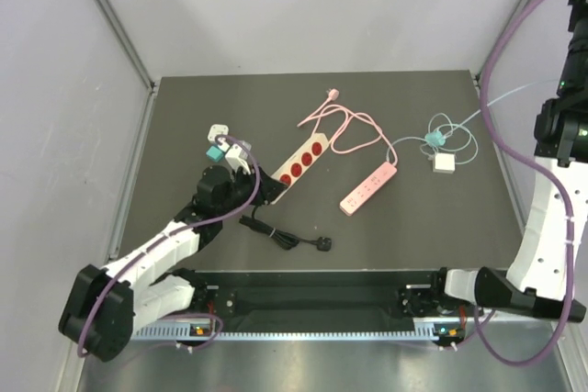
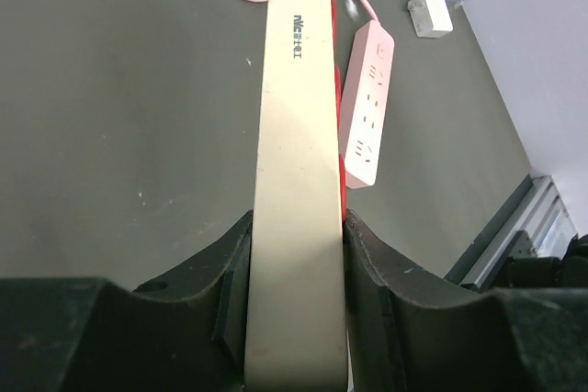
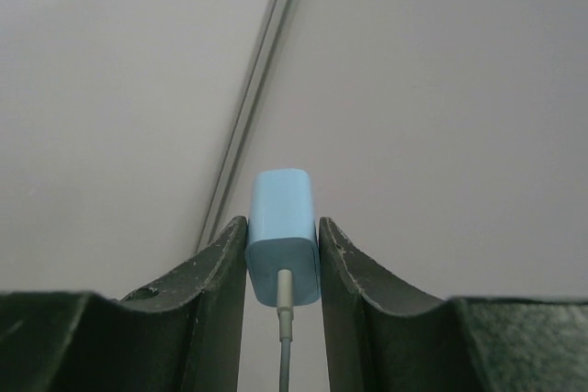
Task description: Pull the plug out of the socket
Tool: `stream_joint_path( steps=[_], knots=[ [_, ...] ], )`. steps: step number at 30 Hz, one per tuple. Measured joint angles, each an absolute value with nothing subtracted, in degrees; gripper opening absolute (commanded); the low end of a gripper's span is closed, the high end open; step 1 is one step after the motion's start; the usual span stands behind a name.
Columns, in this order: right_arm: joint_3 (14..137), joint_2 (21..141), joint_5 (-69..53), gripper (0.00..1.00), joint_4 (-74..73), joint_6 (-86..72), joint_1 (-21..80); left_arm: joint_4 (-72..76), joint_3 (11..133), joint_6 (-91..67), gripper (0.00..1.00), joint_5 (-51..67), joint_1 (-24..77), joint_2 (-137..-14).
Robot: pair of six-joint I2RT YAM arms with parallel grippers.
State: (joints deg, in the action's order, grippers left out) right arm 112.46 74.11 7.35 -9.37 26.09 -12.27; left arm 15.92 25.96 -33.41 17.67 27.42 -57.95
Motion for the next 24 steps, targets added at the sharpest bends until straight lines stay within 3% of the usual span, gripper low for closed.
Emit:
stream_joint_path(
  steps=[6,14,24],
  knots=[
    [96.9,67.9,4.3,0.00,-7.5,25.9,-12.3,20.0,24.9,-37.5,0.00,18.2,27.3,-62.4],
    [71.0,69.8,-0.1,0.00,-8.0,26.3,-12.3,23.3,24.9,-39.4,0.00,19.1,27.3,-66.5],
    [61.5,77.8,-7.6,0.00,-12.5,26.3,-12.6,30.4,24.9,-43.9,0.00,21.4,27.2,-74.3]
  ],
)
